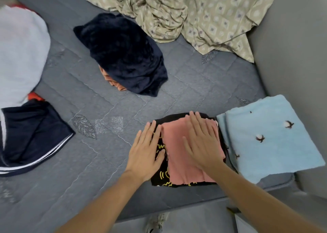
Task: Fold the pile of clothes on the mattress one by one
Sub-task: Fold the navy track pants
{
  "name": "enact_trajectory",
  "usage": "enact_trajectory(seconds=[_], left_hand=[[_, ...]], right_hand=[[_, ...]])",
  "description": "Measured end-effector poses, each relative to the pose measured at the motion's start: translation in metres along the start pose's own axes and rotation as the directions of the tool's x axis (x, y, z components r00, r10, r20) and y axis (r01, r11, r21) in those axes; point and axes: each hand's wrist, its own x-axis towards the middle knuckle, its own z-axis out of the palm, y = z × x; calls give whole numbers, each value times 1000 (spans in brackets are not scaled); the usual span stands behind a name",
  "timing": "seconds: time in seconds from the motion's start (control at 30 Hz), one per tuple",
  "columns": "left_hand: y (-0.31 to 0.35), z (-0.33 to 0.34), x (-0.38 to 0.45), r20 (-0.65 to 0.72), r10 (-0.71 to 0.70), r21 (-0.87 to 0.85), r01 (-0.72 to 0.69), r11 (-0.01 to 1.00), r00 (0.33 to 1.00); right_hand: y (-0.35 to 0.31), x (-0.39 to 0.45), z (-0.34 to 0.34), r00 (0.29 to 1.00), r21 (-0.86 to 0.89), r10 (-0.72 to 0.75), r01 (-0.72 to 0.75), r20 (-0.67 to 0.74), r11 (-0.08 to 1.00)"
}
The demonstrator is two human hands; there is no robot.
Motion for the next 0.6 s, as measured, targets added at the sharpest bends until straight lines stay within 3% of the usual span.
enact_trajectory(seconds=[0.23, 0.47, 0.6], left_hand=[[-126, -47, -41, -58, -102, 20, 103, 994, 993], [-347, -88, -119, -153, -282, 53, 292, 955, 947], [-467, -108, -166, -115, -362, 91, 373, 923, 925]], right_hand=[[-165, 55, 5, 981, 58, -189, 191, -42, 980], [-413, 129, 41, 944, 156, -329, 330, -33, 931], [-530, 163, 75, 928, 227, -367, 345, 62, 911]])
